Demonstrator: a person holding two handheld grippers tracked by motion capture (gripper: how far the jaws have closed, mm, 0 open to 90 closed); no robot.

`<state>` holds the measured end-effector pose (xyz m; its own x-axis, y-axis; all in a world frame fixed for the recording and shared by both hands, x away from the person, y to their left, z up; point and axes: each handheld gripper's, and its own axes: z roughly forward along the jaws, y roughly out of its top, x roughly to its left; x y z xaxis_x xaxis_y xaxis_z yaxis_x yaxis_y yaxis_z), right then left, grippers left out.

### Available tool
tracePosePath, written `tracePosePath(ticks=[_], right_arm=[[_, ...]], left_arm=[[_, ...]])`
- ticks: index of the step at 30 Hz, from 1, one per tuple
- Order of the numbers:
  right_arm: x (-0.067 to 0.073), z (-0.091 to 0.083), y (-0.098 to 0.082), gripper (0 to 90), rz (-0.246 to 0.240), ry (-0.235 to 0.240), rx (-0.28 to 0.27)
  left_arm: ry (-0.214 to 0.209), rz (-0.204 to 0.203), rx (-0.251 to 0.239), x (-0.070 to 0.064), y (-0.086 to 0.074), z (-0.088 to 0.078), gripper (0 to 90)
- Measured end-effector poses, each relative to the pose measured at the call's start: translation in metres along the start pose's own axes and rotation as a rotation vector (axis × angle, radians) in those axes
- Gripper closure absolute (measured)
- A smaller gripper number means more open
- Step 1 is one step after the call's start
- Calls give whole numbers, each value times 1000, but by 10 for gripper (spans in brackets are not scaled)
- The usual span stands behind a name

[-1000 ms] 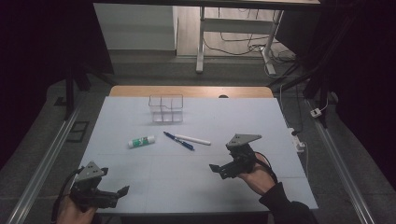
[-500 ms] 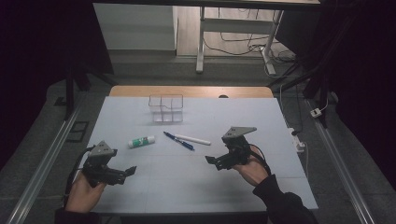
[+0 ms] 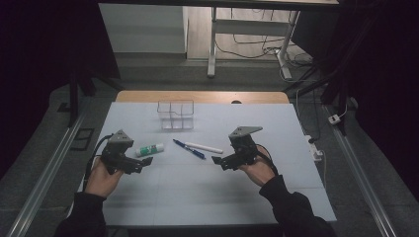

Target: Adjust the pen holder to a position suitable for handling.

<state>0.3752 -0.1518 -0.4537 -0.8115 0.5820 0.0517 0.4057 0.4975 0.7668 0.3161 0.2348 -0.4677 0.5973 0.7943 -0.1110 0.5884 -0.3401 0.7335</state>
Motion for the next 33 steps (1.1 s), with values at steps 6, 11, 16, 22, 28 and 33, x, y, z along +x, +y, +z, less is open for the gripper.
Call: tracePosePath(ticks=[6,11,16,22,28,33], right_arm=[[-5,12,5,0,4,-19,8],[-11,21,8,0,16,-21,9],[-14,29,14,0,21,-19,7],[-18,39,21,0,36,-11,-4],[-22,49,30,0,36,-21,-13],[-28,56,36,0,50,-17,-24]], left_arm=[[7,-19,-1,13,13,13,0],[13,-31,-8,26,22,25,2],[12,-16,-9,31,28,33,2],[5,-21,-9,42,42,47,2],[20,-19,-6,50,52,58,10],[41,-12,-7,57,63,64,60]])
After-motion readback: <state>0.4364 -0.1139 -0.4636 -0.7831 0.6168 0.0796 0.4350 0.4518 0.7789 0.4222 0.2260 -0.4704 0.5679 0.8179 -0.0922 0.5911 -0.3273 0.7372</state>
